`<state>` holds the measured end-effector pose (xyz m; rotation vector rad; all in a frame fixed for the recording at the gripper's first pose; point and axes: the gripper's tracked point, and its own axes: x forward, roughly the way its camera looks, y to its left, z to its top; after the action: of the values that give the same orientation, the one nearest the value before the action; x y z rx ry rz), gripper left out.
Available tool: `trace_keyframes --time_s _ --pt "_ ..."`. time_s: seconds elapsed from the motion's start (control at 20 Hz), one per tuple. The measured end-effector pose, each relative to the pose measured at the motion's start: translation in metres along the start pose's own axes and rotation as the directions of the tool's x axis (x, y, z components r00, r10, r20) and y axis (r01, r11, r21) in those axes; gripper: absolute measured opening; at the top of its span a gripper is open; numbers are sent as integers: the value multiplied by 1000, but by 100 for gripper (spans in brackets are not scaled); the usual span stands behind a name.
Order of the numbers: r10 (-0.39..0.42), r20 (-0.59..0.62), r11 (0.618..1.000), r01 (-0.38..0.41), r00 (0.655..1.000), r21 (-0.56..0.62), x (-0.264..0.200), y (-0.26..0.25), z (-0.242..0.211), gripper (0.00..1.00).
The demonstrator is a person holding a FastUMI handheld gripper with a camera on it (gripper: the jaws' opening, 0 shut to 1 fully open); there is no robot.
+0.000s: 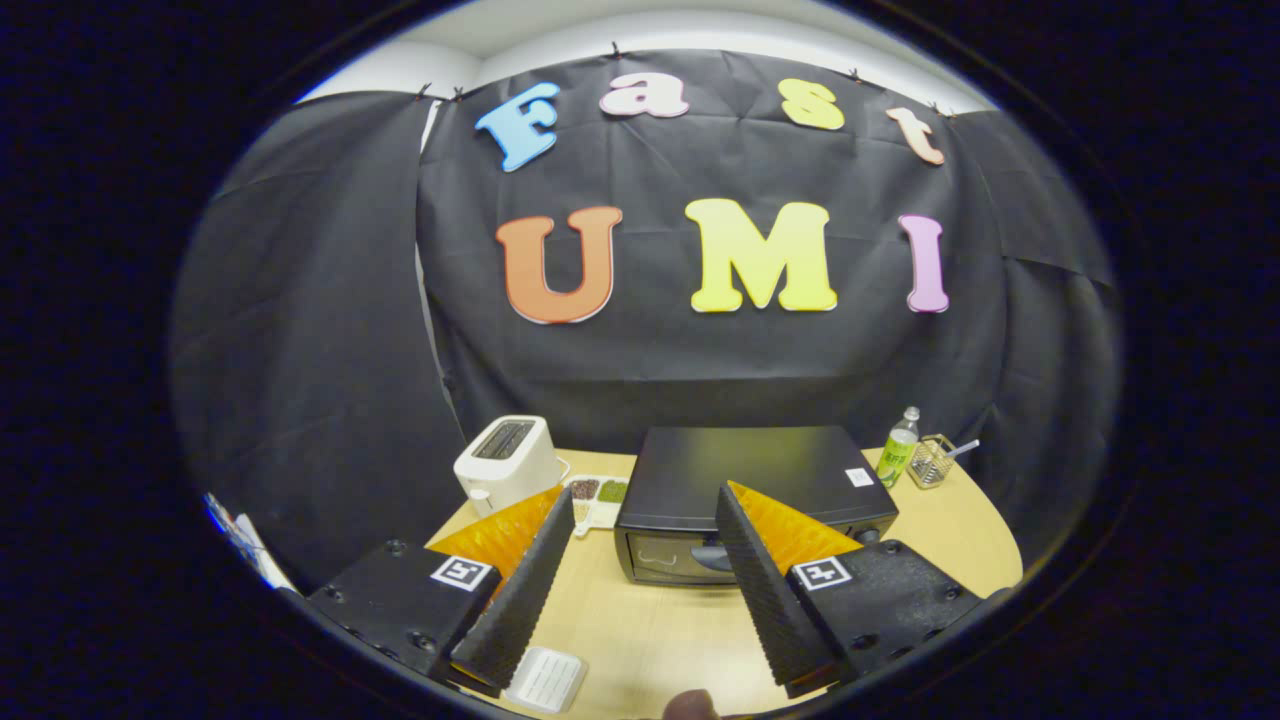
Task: Open the toaster oven, put the food inside, and close the toaster oven door.
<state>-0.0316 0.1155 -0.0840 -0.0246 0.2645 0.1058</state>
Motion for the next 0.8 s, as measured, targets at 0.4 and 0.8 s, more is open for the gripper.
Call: trace_keyframes --time_s 0.4,0.8 --pt "-82 183 997 82 980 7 -115 -18 35 94" --pt "-148 244 988 152 958 -1 -184 -33 32 94"
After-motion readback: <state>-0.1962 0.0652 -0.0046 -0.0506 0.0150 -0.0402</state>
